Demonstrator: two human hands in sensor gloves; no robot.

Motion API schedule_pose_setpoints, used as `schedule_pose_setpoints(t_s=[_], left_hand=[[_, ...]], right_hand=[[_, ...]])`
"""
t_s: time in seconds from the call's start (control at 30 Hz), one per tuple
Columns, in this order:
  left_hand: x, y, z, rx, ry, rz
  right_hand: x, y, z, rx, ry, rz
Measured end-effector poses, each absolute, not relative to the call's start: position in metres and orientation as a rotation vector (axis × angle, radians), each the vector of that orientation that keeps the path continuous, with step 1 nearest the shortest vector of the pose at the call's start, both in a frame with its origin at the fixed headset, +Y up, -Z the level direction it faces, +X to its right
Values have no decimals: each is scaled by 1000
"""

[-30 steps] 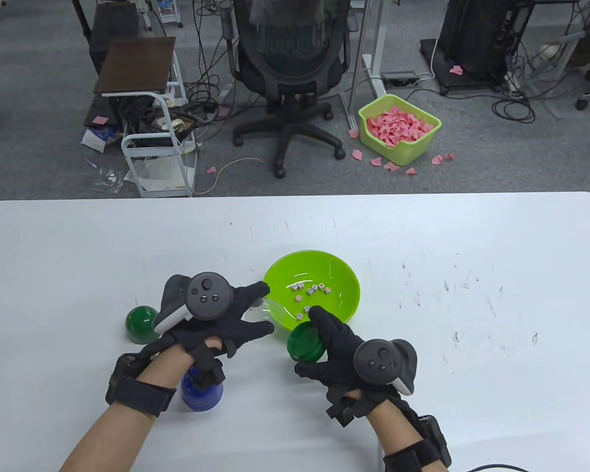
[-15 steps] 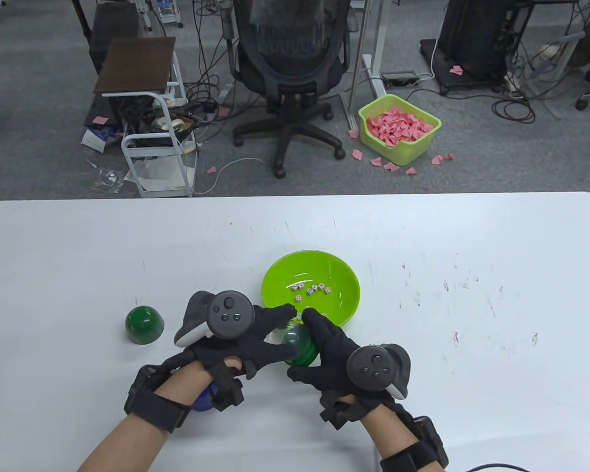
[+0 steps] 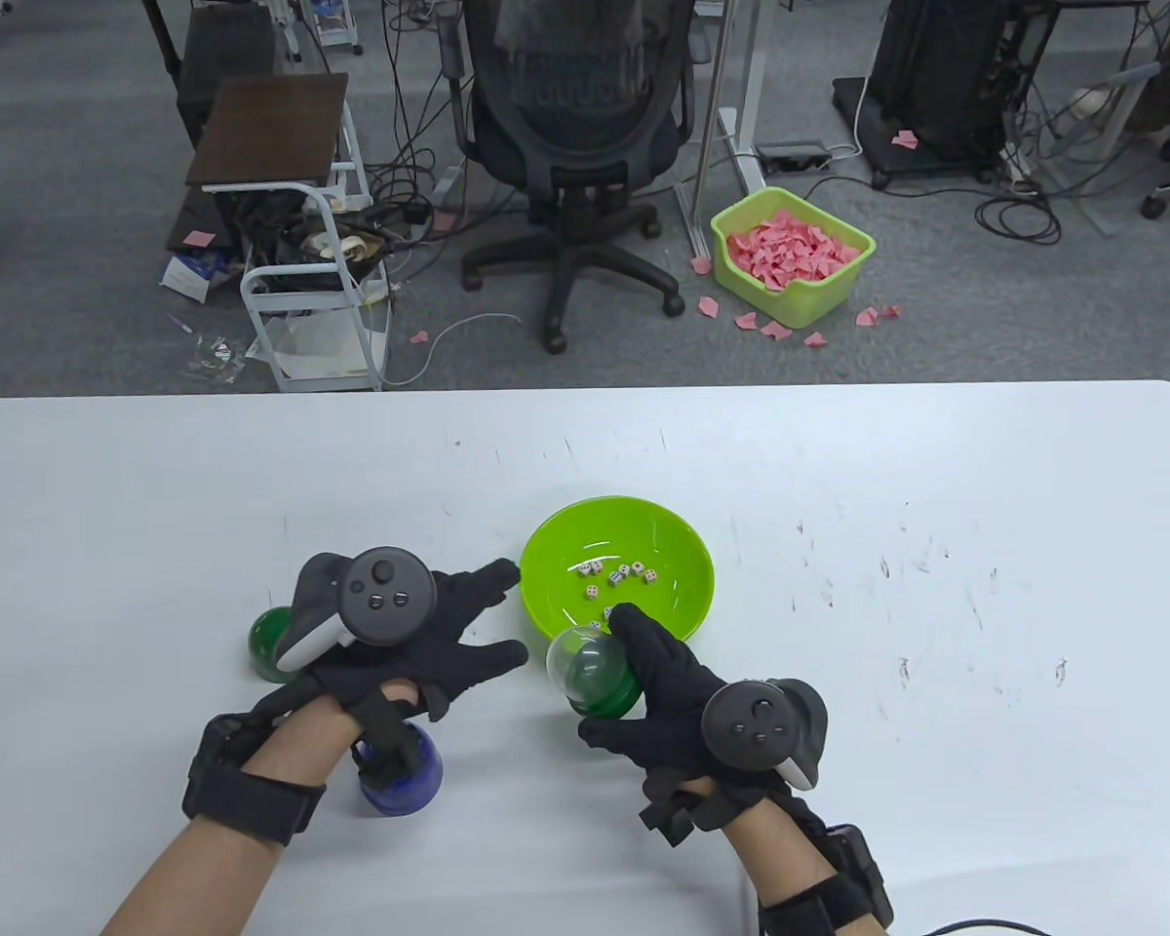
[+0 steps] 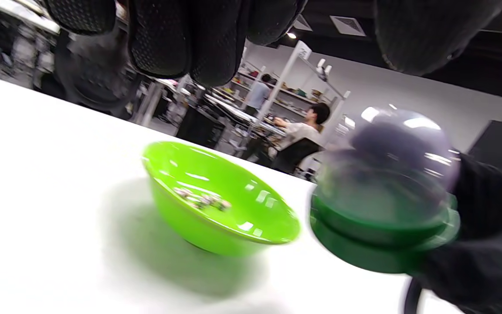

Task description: Pour dice into bowl

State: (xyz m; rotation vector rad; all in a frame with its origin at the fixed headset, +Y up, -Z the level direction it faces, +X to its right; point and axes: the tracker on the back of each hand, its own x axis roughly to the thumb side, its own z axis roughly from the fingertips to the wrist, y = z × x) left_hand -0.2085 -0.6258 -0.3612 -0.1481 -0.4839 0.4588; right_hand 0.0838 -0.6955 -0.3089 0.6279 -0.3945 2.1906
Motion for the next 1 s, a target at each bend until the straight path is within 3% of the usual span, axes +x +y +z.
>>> schedule_pose_setpoints(t_s=[0.27,0.5,0.77,1.0], left_hand=[[-279,-642,-377,-114,-235,244],[-320,-675,-390,-202,-26,104],[-347,-715,-401,-324,150,13],[-352,-738,-404,-377,197,-42]], right_hand=[[84,-696,-309,633,-393,2199],[85,-696,-309,629,-390,2207],[85,-695,-309,628,-387,2213],[85,-696,-310,628,-382,2217]])
